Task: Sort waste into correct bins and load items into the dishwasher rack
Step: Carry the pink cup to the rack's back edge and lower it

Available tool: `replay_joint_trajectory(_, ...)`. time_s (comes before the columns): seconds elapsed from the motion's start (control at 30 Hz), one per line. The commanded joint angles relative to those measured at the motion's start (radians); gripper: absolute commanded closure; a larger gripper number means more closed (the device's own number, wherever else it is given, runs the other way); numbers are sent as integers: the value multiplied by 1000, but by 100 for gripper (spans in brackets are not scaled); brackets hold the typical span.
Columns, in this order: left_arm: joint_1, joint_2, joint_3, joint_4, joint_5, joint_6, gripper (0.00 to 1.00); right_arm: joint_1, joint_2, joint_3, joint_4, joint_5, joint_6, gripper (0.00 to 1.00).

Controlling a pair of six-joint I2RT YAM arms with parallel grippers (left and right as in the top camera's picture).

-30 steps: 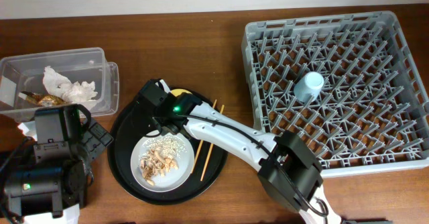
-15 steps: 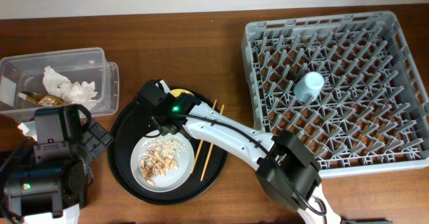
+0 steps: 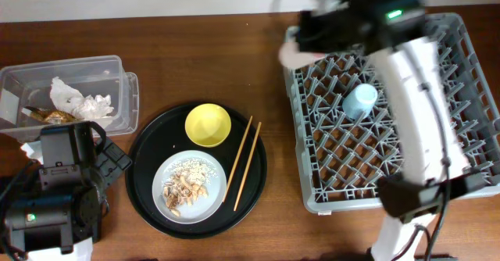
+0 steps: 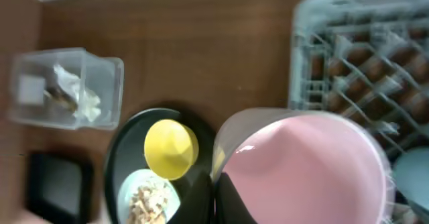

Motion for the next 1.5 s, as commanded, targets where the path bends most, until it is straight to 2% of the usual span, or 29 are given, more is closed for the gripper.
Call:
replay_joint_trajectory(0.0, 6, 0, 11, 1, -7, -10, 1, -240, 18, -93, 6, -464, -117, 96)
replay_joint_trajectory(0.07, 6, 0, 11, 1, -7, -10, 1, -401, 18, -251, 100, -666, -175, 96)
replay_joint_trajectory(0.17, 6, 0, 11, 1, -7, -10, 1, -451, 18, -446, 357, -827, -149, 96)
replay_joint_trajectory(0.3, 6, 0, 11, 1, -7, -10, 1, -452, 49, -699, 865, -838, 209, 96)
replay_joint_trajectory(0.37, 6, 0, 11, 1, -7, -10, 1, -456, 83, -733, 949, -835, 265, 96)
replay_joint_trajectory(0.7, 6, 0, 11, 1, -7, -10, 1, -460, 191, -733, 975, -791, 261, 96)
replay_joint_trajectory(0.8, 6, 0, 11, 1, -7, -10, 1, -463, 188, -733, 971, -726, 261, 96)
replay_joint_trajectory(1.03, 6, 0, 11, 1, -7, -10, 1, -519, 84, -733, 760, -439, 166, 94)
replay_joint_trajectory(1.23, 6, 0, 11, 1, -7, -10, 1, -565, -92, -679, 592, -209, 93, 81)
replay_joint_trajectory(1.33, 6, 0, 11, 1, -7, -10, 1, -541, -186, -661, 562, -180, 31, 54)
replay_joint_trajectory(1.43, 6, 0, 11, 1, -7, -10, 1, -464, -204, -661, 558, -181, 8, 55)
replay_joint_trajectory(1.47, 6, 0, 11, 1, -7, -10, 1, -420, -199, -661, 563, -181, -27, 60)
